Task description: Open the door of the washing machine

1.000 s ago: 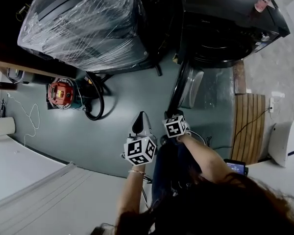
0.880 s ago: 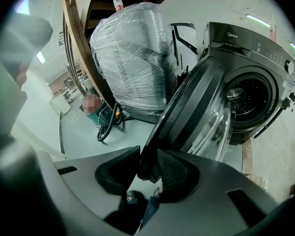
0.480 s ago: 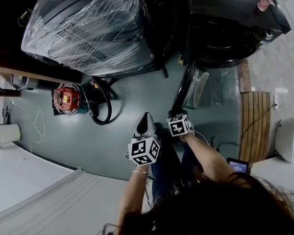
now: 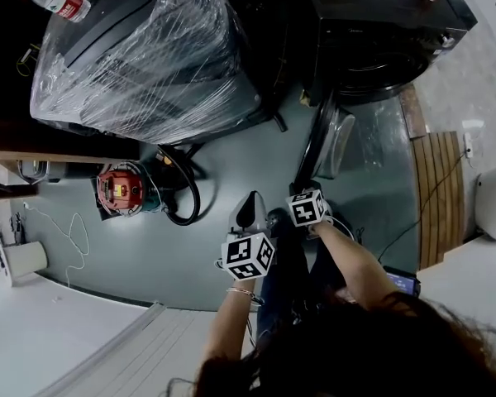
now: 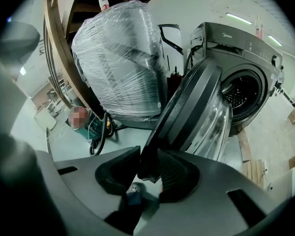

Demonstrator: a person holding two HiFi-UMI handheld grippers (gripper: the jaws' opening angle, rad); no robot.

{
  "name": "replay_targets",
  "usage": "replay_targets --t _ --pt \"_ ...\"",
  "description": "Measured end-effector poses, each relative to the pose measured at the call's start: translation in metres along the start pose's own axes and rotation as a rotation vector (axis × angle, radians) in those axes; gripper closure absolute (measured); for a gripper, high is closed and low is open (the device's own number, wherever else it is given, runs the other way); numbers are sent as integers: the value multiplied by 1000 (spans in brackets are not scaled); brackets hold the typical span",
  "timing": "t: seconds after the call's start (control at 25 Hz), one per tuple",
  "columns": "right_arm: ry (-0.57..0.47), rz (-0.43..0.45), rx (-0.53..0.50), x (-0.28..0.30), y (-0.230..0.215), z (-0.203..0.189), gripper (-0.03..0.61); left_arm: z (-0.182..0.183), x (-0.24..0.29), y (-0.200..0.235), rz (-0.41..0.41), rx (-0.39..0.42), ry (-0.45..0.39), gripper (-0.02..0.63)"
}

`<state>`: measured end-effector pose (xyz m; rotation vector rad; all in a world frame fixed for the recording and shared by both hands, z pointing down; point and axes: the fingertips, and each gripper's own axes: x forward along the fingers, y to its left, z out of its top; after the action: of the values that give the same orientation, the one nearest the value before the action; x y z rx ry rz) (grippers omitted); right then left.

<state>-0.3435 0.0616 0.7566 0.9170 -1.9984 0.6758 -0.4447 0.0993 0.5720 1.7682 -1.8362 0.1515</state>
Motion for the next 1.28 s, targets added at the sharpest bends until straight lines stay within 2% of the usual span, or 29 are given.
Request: replay_targets --t 0.52,1.28 --pt "-18 -23 67 20 22 25 474 12 12 22 -58 34 28 601" --pt "-44 -26 114 49 47 61 476 28 21 64 -79 51 28 601"
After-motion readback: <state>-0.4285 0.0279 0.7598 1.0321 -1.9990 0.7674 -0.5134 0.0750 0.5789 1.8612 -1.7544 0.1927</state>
